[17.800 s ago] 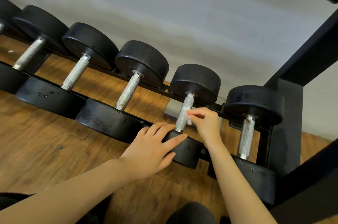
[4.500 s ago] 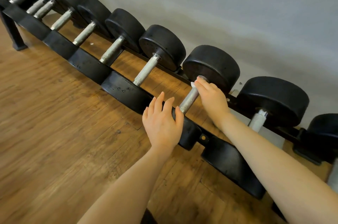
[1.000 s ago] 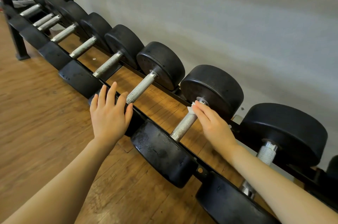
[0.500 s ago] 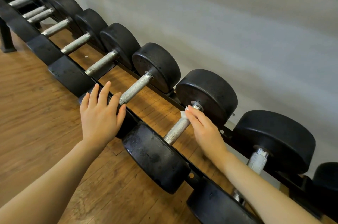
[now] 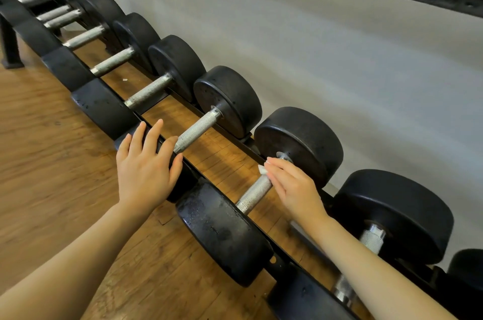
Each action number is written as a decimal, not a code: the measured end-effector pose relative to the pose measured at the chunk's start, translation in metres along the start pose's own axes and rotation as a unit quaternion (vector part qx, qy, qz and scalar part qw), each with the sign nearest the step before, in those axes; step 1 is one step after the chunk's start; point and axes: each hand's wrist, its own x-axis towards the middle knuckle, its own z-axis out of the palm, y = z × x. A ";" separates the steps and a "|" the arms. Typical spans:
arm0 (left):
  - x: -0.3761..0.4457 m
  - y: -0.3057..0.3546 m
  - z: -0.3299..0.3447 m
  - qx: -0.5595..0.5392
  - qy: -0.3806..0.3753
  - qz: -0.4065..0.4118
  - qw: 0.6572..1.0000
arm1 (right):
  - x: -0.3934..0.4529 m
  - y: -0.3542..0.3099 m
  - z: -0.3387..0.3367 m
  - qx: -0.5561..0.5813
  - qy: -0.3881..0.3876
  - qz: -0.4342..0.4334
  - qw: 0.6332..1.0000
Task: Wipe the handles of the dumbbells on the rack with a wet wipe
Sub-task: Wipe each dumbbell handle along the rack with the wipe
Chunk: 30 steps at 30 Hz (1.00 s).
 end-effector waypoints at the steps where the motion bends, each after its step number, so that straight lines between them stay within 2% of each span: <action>1: 0.000 0.000 0.000 0.001 0.001 0.001 1.000 | 0.000 -0.002 0.001 -0.004 -0.001 -0.013 1.000; 4: 0.000 0.000 0.001 0.002 0.003 0.002 1.000 | 0.002 0.002 -0.003 -0.033 -0.035 -0.100 0.994; 6: 0.000 0.000 0.002 0.003 0.005 0.004 1.000 | 0.008 0.014 -0.010 -0.076 -0.063 -0.117 0.988; 12: 0.000 -0.001 0.002 0.002 0.001 0.001 1.000 | 0.001 0.000 -0.003 -0.119 -0.094 -0.075 0.986; 18: 0.000 0.000 0.001 0.000 -0.001 0.000 1.000 | 0.008 -0.002 -0.008 -0.116 -0.071 0.023 0.991; 23: 0.000 0.000 0.001 -0.001 0.001 -0.001 1.000 | 0.007 0.001 -0.010 -0.116 -0.073 -0.012 0.991; 27: -0.001 0.000 0.002 -0.001 0.006 0.001 1.000 | 0.003 -0.010 -0.005 -0.074 -0.077 0.007 0.994; 30: -0.001 0.000 0.003 0.002 0.012 0.001 1.000 | -0.001 -0.011 -0.006 -0.084 -0.092 -0.042 0.991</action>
